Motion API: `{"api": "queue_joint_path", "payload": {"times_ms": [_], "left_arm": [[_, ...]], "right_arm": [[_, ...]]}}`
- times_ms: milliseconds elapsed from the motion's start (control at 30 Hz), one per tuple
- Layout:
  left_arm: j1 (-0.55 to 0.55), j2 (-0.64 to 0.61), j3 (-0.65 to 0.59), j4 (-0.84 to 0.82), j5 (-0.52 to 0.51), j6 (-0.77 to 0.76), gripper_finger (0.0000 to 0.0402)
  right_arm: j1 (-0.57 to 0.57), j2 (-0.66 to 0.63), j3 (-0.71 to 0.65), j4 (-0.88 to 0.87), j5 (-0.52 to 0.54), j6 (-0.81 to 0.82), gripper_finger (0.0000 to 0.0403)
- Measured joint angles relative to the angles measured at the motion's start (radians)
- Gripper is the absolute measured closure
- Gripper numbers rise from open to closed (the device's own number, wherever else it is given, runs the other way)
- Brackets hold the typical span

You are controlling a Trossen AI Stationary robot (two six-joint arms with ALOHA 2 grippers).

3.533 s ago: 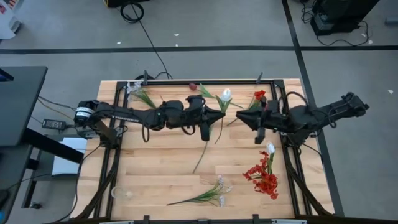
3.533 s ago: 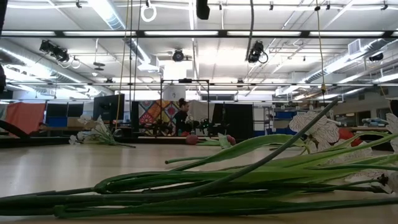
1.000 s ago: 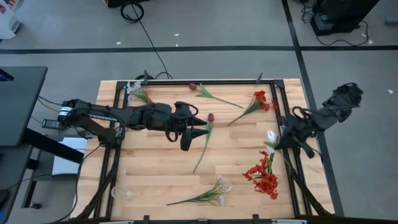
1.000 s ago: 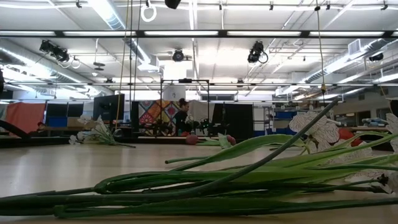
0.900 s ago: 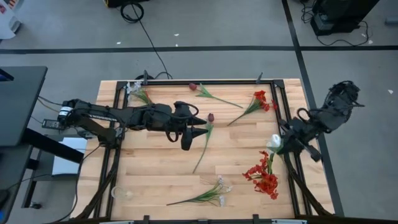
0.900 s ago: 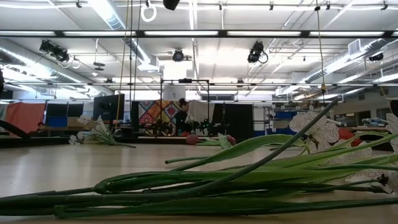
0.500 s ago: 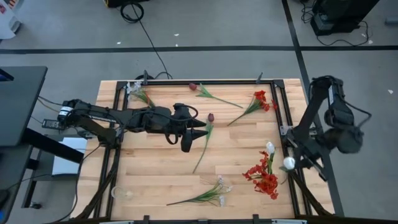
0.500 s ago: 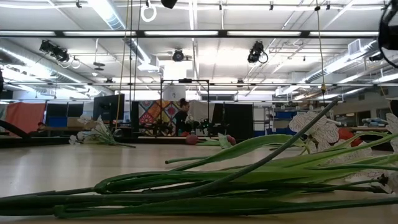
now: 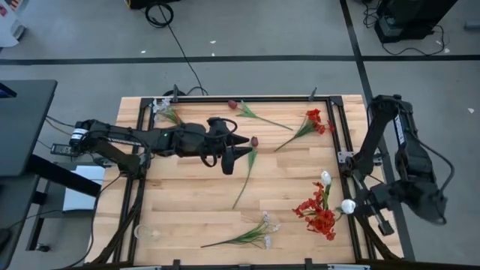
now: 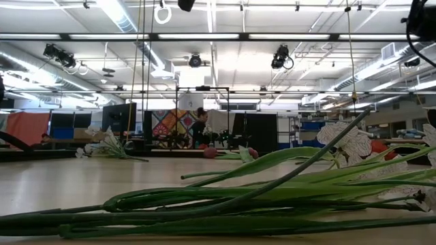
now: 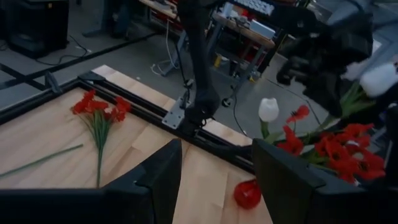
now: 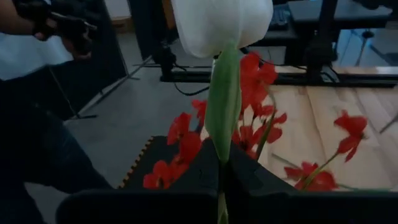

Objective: Sort flowers into vase by color
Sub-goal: Put the white flower into the red vase, then put the orange flowers into the red vase

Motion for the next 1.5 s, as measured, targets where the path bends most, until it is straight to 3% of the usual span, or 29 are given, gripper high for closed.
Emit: {"api": "queue_joint_path", "payload": {"times_ms": [267, 600, 933, 1300, 1500], "left_arm": [[-0.002, 0.0, 0.0, 0.011, 0.001, 0.002, 0.0203], [-0.019, 0.0, 0.0, -0.008, 0.005, 0.008, 0.0218], [-0.018, 0.001, 0.0, -0.015, 0.005, 0.061, 0.0218], [-0.018, 0.001, 0.0, -0.101, -0.005, 0.029, 0.0218], [-0.008, 0.001, 0.0, -0.246, -0.192, -0.081, 0.0218]], "right_arm": [[-0.008, 0.055, 0.0, -0.205, 0.046, 0.305, 0.0347], [-0.015, -0.003, 0.03, -0.225, -0.034, 0.416, 0.024], [-0.015, -0.063, 0.039, -0.352, -0.105, 0.64, 0.0231], [-0.02, -0.13, 0.078, -0.119, 0.106, 0.488, 0.0231], [-0.097, -0.173, 0.078, 0.069, 0.323, 0.238, 0.0232]]}}
